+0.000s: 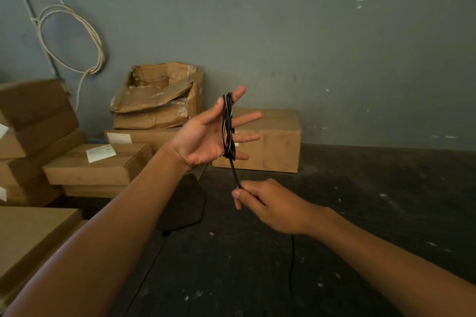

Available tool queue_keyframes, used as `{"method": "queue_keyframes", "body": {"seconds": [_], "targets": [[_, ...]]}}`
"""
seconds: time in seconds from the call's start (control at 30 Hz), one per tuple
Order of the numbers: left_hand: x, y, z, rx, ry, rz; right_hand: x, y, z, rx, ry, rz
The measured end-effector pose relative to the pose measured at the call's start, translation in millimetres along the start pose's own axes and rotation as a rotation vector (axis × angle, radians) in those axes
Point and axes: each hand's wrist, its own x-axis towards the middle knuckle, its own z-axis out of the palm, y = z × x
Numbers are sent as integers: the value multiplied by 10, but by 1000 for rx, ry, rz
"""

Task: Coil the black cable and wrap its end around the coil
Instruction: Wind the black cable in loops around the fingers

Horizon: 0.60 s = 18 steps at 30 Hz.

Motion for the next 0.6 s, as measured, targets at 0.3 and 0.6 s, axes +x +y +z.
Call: {"method": "queue_keyframes", "body": {"seconds": [0.3,0.6], "targets": [[-83,-292,-130,-8,237,-56,34,-159,-249,-52,48,-12],[-214,-584,-36,182,235,-243,139,-185,-791,-328,11,42]]}}
